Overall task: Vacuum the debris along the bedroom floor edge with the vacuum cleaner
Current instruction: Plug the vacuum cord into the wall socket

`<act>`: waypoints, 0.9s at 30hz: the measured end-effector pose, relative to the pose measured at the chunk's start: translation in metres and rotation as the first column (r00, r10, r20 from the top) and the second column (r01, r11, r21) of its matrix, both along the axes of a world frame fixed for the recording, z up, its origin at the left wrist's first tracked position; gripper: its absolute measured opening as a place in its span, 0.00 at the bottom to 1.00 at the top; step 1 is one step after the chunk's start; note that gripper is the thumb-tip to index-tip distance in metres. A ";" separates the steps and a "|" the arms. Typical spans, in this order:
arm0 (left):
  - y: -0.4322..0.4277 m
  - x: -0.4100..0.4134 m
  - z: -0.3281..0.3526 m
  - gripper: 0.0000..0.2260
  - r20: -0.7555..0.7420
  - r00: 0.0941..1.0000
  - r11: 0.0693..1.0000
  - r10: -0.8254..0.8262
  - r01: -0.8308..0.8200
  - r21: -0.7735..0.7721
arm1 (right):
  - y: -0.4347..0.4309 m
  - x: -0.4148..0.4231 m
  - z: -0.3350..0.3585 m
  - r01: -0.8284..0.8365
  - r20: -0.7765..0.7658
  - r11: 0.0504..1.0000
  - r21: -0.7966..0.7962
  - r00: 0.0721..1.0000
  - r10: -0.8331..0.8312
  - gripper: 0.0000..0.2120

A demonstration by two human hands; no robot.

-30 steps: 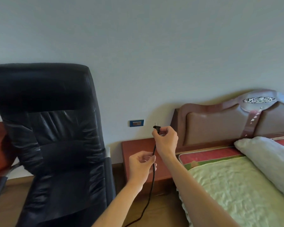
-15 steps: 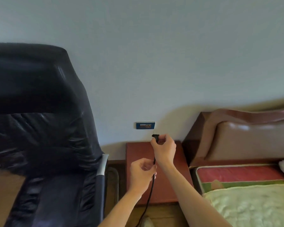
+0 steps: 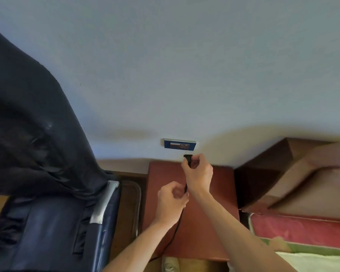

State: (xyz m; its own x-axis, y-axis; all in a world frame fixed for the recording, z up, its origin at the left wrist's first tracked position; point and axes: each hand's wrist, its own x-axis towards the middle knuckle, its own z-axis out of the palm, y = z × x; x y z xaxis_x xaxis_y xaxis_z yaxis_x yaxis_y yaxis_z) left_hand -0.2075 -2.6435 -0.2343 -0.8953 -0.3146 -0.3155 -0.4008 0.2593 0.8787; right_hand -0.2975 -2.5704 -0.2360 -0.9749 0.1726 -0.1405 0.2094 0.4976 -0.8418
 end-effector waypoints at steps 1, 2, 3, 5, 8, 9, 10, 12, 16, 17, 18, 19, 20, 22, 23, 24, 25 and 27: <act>0.000 -0.004 -0.006 0.04 0.012 1.000 1.000 0.005 -0.005 0.000 | 0.000 -0.005 -0.008 -0.006 0.005 1.000 0.007 1.000 0.006 0.08; 0.000 -0.008 -0.012 0.04 0.024 1.000 1.000 0.008 -0.008 -0.001 | -0.001 -0.010 -0.016 -0.004 0.010 1.000 0.010 1.000 0.004 0.08; -0.001 -0.013 -0.017 0.04 0.035 0.999 1.000 0.008 -0.008 0.002 | -0.001 -0.015 -0.024 0.005 0.016 1.000 0.010 1.000 -0.005 0.08; -0.002 -0.022 -0.029 0.04 0.065 0.998 1.000 0.020 -0.021 0.014 | -0.004 -0.022 -0.036 0.027 0.027 1.000 0.005 0.999 -0.028 0.08; -0.006 -0.032 -0.044 0.04 0.091 0.995 0.999 0.039 -0.041 0.021 | -0.012 -0.032 -0.049 0.040 0.029 0.999 -0.021 0.999 -0.040 0.08; -0.008 -0.035 -0.048 0.05 0.088 0.995 0.999 0.043 -0.045 0.026 | -0.014 -0.035 -0.053 0.038 0.030 0.999 -0.029 0.999 -0.037 0.09; -0.009 -0.037 -0.052 0.05 0.081 0.996 0.999 0.045 -0.047 0.026 | -0.017 -0.038 -0.057 0.033 0.033 0.999 -0.034 0.999 -0.032 0.09; -0.012 -0.042 -0.059 0.06 0.062 0.997 0.998 0.049 -0.051 0.021 | -0.021 -0.045 -0.063 0.027 0.033 0.999 -0.037 0.999 -0.026 0.09; -0.017 -0.049 -0.072 0.06 0.061 0.997 0.998 0.050 -0.052 0.043 | -0.024 -0.051 -0.072 0.025 0.009 0.999 -0.033 1.000 -0.025 0.09; -0.017 -0.049 -0.074 0.07 0.061 0.997 0.997 0.049 -0.052 0.049 | -0.023 -0.051 -0.073 0.024 0.002 0.999 -0.030 1.000 -0.024 0.09; -0.017 -0.050 -0.075 0.07 0.060 0.997 0.997 0.048 -0.051 0.052 | -0.023 -0.052 -0.074 0.022 -0.001 0.999 -0.029 1.000 -0.022 0.09; -0.016 -0.050 -0.077 0.07 0.058 0.997 0.997 0.046 -0.049 0.057 | -0.023 -0.052 -0.075 0.021 -0.004 0.999 -0.028 1.000 -0.021 0.09; -0.015 -0.051 -0.078 0.07 0.057 0.997 0.997 0.046 -0.049 0.064 | -0.022 -0.051 -0.076 0.020 -0.011 0.999 -0.027 1.000 -0.020 0.09; -0.014 -0.052 -0.080 0.06 0.052 0.997 0.996 0.049 -0.053 0.076 | -0.022 -0.052 -0.077 0.018 -0.034 1.000 -0.021 0.999 -0.019 0.10; -0.014 -0.052 -0.081 0.05 0.046 0.998 0.995 0.049 -0.053 0.080 | -0.022 -0.052 -0.078 0.019 -0.046 1.000 -0.017 0.999 -0.019 0.10; -0.014 -0.052 -0.082 0.05 0.041 0.998 0.995 0.051 -0.054 0.087 | -0.023 -0.052 -0.079 0.019 -0.056 1.000 -0.014 0.998 -0.020 0.10; -0.014 -0.053 -0.082 0.04 0.036 0.998 0.993 0.053 -0.057 0.099 | -0.023 -0.053 -0.080 0.022 -0.062 1.000 -0.008 0.998 -0.022 0.10; -0.016 -0.053 -0.083 0.03 0.028 0.998 0.991 0.058 -0.061 0.121 | -0.023 -0.054 -0.081 0.023 -0.064 1.000 0.006 0.998 -0.022 0.10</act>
State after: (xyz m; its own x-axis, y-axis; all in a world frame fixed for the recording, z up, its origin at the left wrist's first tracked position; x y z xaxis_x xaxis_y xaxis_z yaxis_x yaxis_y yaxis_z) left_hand -0.2604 -2.6598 -0.3177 -0.8677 -0.3254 -0.3757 -0.4336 0.1261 0.8922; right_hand -0.3513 -2.5936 -0.3174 -0.9777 0.1952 -0.0772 0.1668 0.4992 -0.8503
